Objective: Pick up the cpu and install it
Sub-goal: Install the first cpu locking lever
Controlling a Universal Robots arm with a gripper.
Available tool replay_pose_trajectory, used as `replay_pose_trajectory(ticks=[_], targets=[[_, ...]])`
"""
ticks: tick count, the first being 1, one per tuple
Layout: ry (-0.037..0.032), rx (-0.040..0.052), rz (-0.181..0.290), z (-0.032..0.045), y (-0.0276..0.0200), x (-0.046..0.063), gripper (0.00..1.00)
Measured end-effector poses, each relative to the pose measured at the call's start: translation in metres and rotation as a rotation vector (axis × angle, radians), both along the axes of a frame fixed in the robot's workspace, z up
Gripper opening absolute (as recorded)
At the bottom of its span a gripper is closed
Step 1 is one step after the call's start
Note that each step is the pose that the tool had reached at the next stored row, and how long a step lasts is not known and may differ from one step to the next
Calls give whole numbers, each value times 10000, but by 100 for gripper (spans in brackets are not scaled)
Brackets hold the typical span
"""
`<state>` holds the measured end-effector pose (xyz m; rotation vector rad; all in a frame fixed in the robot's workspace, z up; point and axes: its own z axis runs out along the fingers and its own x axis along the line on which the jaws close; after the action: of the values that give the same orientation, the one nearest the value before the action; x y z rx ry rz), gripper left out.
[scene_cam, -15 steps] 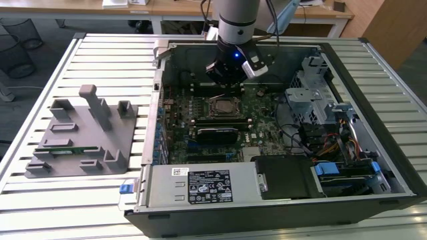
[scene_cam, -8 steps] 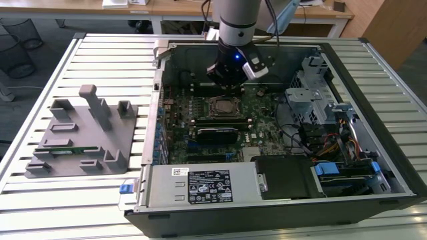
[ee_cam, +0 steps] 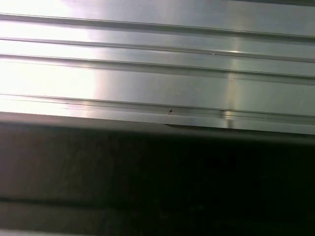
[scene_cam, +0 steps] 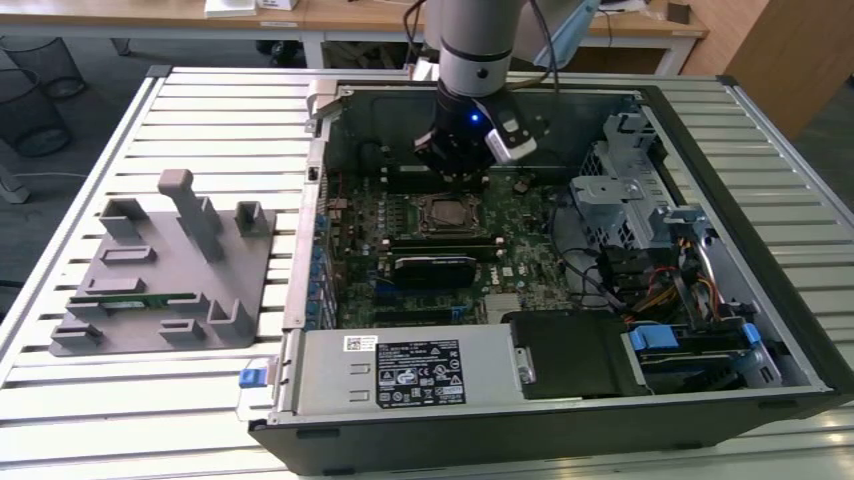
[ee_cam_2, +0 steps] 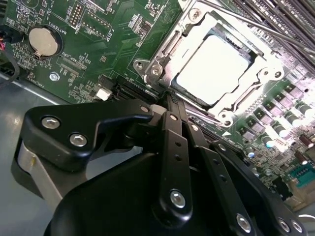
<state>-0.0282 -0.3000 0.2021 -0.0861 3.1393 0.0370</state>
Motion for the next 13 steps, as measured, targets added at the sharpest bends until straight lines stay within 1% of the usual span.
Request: replay_pose_trajectory(ticks=[4, 12, 13], targets=[[0, -2, -2, -25, 0, 7, 11], [-1, -7, -1, -10, 1, 9, 11], [-3, -24, -1, -10, 1, 9, 11]])
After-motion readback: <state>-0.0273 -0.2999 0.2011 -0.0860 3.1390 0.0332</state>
